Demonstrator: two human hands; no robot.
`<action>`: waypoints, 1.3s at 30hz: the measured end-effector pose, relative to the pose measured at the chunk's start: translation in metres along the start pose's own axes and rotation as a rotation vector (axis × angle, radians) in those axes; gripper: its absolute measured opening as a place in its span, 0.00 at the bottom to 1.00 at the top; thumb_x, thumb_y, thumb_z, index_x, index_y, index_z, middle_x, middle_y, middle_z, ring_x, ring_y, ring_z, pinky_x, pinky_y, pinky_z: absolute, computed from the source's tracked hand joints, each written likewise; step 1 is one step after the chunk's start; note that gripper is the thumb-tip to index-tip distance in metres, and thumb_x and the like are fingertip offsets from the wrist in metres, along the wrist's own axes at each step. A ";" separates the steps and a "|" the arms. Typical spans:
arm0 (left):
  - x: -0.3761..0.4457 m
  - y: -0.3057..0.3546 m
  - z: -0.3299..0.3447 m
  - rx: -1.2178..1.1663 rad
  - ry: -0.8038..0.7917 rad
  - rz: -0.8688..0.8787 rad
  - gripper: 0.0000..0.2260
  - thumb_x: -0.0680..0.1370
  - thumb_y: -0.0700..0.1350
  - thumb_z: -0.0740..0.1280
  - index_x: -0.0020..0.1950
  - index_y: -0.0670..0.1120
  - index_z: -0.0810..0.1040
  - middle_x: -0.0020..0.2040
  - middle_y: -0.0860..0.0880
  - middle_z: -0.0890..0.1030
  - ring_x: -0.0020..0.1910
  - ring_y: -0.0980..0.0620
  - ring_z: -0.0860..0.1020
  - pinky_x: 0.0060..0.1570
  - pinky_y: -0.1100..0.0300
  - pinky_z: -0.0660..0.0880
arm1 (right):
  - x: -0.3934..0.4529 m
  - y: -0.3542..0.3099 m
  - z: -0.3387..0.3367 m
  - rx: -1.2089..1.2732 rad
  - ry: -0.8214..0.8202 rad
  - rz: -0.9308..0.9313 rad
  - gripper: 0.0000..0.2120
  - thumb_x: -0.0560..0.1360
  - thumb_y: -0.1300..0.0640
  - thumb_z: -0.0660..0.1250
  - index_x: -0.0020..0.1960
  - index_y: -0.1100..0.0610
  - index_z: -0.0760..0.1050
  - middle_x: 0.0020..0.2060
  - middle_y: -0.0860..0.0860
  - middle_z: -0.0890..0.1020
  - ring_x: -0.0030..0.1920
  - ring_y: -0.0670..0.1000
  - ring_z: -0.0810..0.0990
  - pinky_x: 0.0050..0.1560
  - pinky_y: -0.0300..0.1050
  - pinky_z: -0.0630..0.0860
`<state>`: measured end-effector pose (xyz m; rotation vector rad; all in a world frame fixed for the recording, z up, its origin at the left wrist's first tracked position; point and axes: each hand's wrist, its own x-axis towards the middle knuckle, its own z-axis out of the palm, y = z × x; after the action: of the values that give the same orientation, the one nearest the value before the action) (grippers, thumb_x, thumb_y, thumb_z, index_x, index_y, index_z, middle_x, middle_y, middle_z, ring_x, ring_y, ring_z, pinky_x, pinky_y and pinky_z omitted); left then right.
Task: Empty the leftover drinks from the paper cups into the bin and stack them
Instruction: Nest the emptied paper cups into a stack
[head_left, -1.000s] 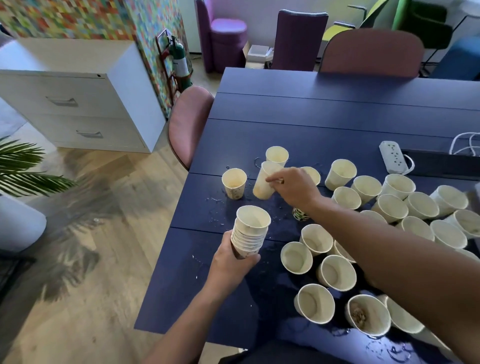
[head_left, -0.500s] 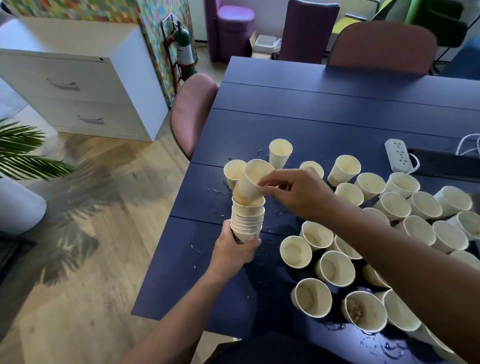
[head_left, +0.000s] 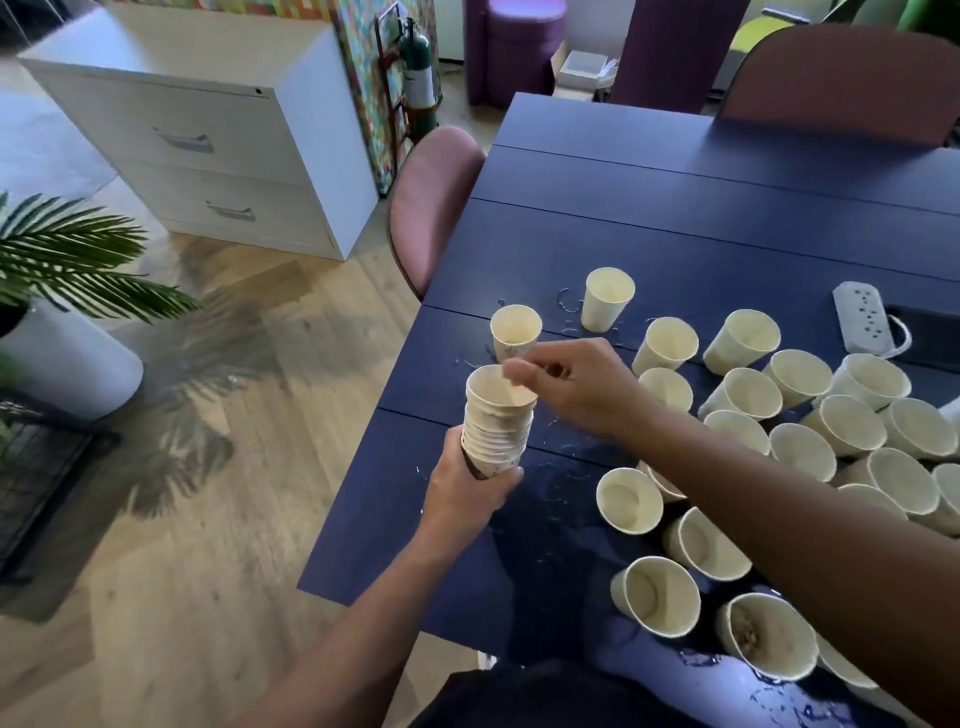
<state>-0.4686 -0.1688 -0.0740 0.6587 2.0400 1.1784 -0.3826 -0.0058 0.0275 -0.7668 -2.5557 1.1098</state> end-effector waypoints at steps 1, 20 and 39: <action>-0.001 -0.001 -0.002 -0.002 -0.003 -0.002 0.22 0.72 0.46 0.77 0.61 0.52 0.71 0.49 0.55 0.80 0.39 0.65 0.78 0.37 0.67 0.77 | 0.009 0.003 0.002 0.010 0.074 0.028 0.15 0.81 0.47 0.64 0.49 0.55 0.85 0.39 0.51 0.84 0.40 0.52 0.78 0.45 0.54 0.78; -0.015 -0.009 -0.005 0.002 -0.085 -0.057 0.22 0.73 0.46 0.77 0.62 0.54 0.70 0.51 0.58 0.79 0.47 0.58 0.79 0.40 0.68 0.78 | 0.056 0.070 0.019 -0.328 -0.048 0.204 0.16 0.79 0.64 0.65 0.65 0.59 0.79 0.68 0.50 0.76 0.64 0.57 0.75 0.65 0.54 0.74; 0.002 0.015 0.035 -0.012 -0.175 -0.051 0.21 0.66 0.51 0.76 0.55 0.59 0.73 0.45 0.55 0.82 0.39 0.52 0.79 0.43 0.50 0.81 | -0.034 0.013 -0.056 0.043 0.104 0.039 0.10 0.74 0.58 0.75 0.53 0.49 0.86 0.43 0.43 0.85 0.41 0.42 0.80 0.43 0.31 0.73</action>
<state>-0.4417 -0.1420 -0.0733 0.6761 1.8908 1.0650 -0.3264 0.0160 0.0555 -0.8437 -2.4335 1.1034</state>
